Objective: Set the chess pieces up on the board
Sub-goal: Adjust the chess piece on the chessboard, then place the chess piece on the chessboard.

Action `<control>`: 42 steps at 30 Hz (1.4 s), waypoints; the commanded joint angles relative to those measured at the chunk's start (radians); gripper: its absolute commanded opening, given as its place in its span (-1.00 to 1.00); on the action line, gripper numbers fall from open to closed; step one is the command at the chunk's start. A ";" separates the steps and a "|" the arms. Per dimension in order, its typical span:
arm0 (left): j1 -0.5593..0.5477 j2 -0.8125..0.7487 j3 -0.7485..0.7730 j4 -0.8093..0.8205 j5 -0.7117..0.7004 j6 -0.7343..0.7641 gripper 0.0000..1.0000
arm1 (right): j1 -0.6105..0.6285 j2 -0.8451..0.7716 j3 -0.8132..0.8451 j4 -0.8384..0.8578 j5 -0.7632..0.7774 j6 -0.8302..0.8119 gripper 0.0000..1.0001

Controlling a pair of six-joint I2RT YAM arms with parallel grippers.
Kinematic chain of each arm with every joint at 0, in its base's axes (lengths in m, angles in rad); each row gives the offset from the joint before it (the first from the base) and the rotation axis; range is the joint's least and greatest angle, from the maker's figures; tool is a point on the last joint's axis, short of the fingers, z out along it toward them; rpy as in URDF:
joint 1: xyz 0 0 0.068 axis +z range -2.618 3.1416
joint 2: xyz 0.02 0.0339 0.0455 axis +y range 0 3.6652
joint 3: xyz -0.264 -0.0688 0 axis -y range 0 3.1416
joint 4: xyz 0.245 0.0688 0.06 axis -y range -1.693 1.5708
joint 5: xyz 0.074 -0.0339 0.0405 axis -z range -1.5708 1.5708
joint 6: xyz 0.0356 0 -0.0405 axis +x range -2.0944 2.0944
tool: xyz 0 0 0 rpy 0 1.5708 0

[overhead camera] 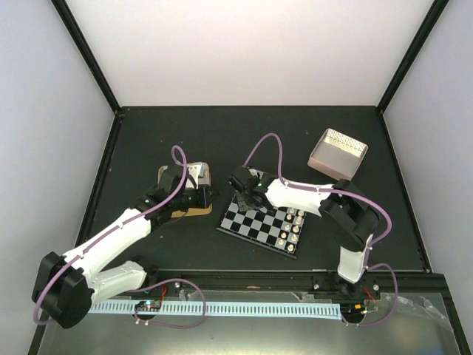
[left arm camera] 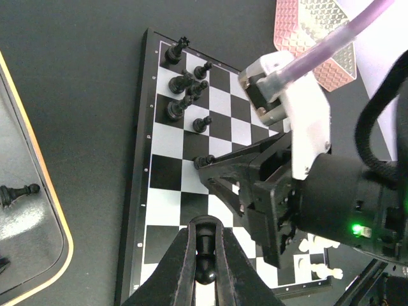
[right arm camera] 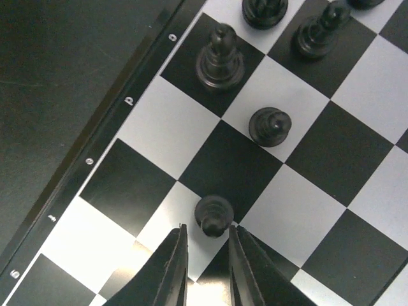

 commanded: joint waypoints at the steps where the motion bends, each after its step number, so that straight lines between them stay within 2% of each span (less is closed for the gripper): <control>1: 0.008 0.002 0.049 -0.011 0.015 0.017 -0.97 | -0.008 0.032 0.033 -0.033 0.029 -0.008 -0.62; 9: 0.008 0.004 0.051 -0.010 0.014 0.017 -0.97 | -0.028 0.060 0.040 -0.038 0.038 -0.018 -0.74; 26: 0.008 0.014 0.056 -0.025 0.027 0.015 -0.97 | -0.043 0.061 0.038 0.011 -0.006 -0.067 -0.71; 34: 0.006 0.089 0.103 -0.098 0.099 0.018 -0.97 | -0.042 -0.194 -0.102 0.083 -0.023 -0.020 -0.30; 39: -0.026 0.225 0.215 -0.230 0.123 0.062 -0.97 | -0.050 -0.407 -0.247 0.114 0.045 0.078 -0.23; 42: -0.065 0.365 0.317 -0.347 0.101 0.106 -0.97 | -0.064 -0.494 -0.328 0.123 0.081 0.136 -0.22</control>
